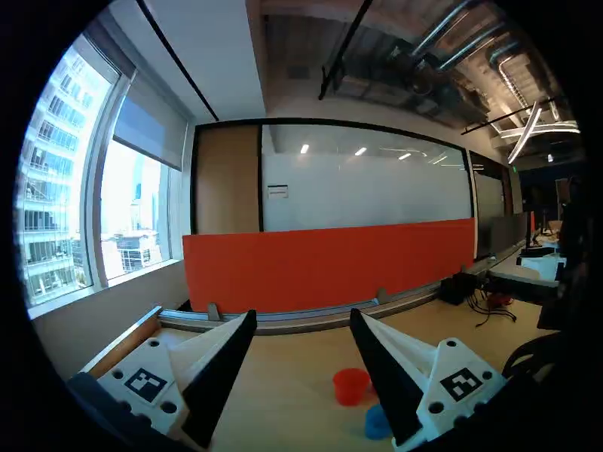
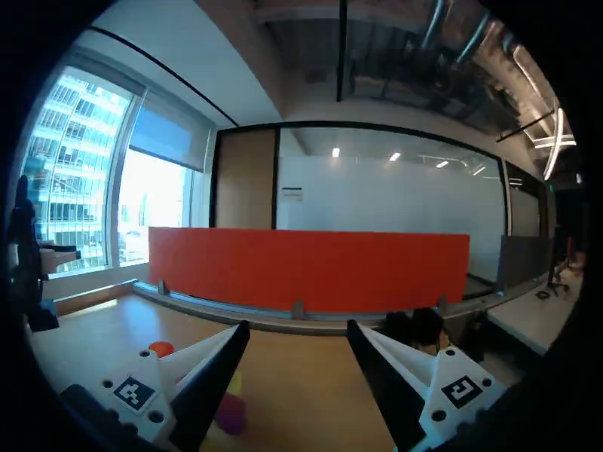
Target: Pour water
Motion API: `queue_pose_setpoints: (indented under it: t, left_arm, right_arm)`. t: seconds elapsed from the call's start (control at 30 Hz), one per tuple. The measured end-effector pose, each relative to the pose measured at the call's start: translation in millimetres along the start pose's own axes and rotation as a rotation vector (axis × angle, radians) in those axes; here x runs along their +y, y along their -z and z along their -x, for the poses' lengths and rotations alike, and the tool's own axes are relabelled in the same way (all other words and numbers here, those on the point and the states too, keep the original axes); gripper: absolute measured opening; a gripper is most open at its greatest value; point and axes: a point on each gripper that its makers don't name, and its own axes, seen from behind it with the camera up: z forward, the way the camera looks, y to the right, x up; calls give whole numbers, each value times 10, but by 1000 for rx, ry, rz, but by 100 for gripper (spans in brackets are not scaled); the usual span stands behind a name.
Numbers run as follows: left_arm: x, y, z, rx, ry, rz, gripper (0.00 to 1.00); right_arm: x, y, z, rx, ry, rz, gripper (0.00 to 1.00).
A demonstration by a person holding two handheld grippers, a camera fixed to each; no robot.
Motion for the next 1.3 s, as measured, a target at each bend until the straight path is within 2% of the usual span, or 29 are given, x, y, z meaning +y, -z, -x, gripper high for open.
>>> queue_pose_setpoints:
  t: [0.17,0.4,0.8,1.1,1.3]
  left_arm:
    - [65,-33,-95,-8,8,30,91]
    - [215,-82,-53,-37,19,107,91]
    - [412,-87,-2,-65,-23,234,91]
    - [484,-135,89,-89,-36,287,91]
    - [561,-116,188,-122,-47,333,91]
  right_arm:
    - [-6,-21,-176,7,5,-19,99]
    - [-79,-24,-171,-8,16,-73,99]
    - [-464,27,-152,-31,25,-269,99]
    - [-725,60,-192,-33,37,-387,99]
    - [-885,93,-109,-62,63,-464,99]
